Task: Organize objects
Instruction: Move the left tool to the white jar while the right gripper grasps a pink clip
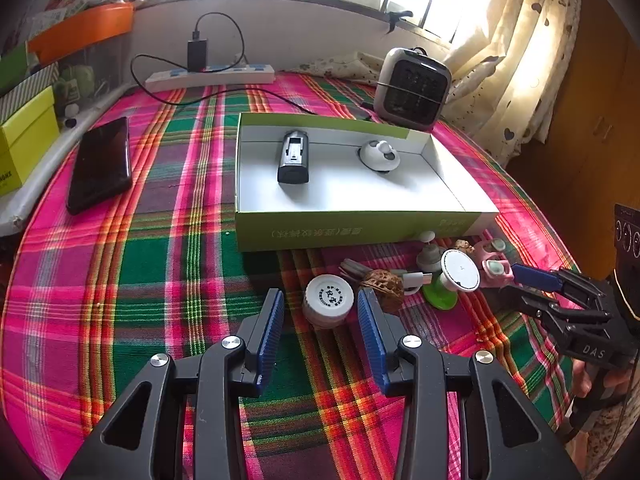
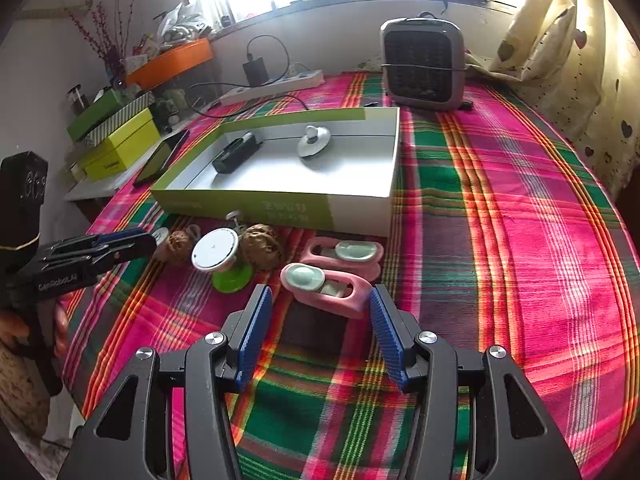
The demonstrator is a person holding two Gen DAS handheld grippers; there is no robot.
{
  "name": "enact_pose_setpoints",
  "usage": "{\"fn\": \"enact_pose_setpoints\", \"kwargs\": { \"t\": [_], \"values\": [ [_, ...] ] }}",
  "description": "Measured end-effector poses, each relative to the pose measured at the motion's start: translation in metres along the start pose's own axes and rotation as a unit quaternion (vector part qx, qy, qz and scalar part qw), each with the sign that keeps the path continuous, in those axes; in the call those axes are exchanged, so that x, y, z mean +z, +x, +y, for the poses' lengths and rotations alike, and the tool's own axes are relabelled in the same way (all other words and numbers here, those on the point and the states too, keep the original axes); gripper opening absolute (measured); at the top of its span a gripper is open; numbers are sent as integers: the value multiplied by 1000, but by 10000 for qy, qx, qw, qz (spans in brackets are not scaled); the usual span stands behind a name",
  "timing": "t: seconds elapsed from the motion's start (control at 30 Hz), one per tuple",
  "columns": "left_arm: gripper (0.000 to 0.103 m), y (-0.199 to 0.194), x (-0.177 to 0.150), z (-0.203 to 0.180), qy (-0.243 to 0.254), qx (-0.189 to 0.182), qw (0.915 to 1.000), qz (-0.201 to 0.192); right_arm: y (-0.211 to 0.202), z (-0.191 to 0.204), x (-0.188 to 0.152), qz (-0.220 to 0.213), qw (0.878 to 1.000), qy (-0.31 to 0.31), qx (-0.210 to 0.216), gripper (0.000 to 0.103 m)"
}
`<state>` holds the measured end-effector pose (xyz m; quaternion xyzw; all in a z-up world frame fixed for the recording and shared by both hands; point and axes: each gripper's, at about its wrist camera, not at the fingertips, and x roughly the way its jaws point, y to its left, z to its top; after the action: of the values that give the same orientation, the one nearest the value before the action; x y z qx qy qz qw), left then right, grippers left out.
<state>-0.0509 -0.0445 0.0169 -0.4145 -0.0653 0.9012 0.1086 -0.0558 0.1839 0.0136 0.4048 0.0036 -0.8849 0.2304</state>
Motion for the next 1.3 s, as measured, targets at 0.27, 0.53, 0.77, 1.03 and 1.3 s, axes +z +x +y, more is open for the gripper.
{"fn": "enact_pose_setpoints", "kwargs": {
  "t": [0.27,0.53,0.77,1.03,1.3],
  "values": [
    [36,4,-1,-2,14,-17,10000,54,-2,8,2,-17,9992,-369,-172,52],
    [37,11,-1,-4,78,-6,9999,138,12,5,9,129,9990,-396,-139,52],
    [37,17,3,2,28,175,9997,163,19,8,7,300,9985,-443,-124,51],
    [37,18,5,1,78,226,9996,127,25,13,11,351,9972,-610,-263,50],
    [36,19,6,3,-22,205,9997,104,25,13,12,346,9958,-686,-490,34]
  ]
}}
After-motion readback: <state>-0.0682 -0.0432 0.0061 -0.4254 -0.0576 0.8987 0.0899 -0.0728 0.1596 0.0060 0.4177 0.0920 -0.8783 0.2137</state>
